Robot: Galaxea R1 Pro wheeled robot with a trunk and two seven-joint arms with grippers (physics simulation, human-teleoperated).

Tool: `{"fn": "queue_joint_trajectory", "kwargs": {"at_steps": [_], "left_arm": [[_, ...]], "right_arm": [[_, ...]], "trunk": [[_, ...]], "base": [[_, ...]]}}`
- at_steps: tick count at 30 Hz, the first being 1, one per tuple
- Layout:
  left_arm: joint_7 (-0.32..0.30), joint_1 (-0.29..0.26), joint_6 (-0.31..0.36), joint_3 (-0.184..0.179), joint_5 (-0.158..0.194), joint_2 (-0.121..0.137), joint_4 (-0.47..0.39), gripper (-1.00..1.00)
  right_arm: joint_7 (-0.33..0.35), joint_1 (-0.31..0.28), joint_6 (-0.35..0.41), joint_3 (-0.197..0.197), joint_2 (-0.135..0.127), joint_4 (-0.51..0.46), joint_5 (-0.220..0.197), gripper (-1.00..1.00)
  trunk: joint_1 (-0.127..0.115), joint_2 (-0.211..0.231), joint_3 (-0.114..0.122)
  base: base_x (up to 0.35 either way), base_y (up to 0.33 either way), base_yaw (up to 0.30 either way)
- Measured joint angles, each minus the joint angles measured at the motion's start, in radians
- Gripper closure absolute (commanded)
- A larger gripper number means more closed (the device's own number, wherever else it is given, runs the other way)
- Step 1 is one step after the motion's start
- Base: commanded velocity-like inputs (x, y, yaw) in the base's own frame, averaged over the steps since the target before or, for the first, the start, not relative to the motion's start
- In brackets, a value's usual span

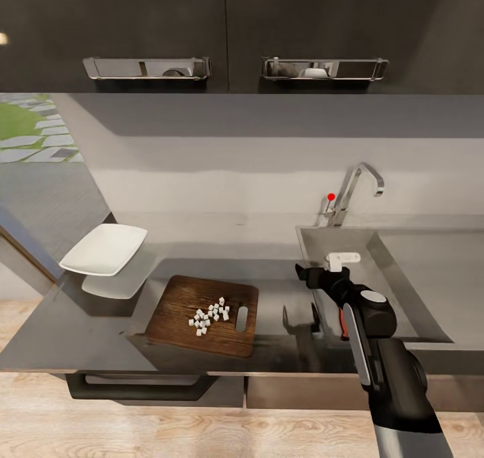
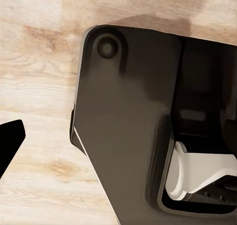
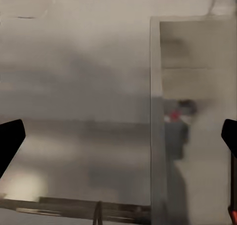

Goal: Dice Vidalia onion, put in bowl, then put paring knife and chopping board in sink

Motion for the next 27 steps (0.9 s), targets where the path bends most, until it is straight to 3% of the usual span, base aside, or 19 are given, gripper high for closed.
{"fn": "queue_joint_trajectory", "kwargs": {"at_steps": [16,27], "left_arm": [[0.0,0.0,0.0,0.0,0.0,0.0,-0.001,-1.0],[0.0,0.0,0.0,0.0,0.0,0.0,0.0,-1.0]], "right_arm": [[0.005,0.008,0.011,-0.004,-0.007,0.0,0.0,-1.0],[0.005,0.008,0.012,-0.007,-0.009,0.001,0.0,-1.0]], "trunk": [[0.0,0.0,0.0],[0.0,0.0,0.0]], "base": [[-0.005,0.001,0.0],[-0.214,0.105,0.0]]}}
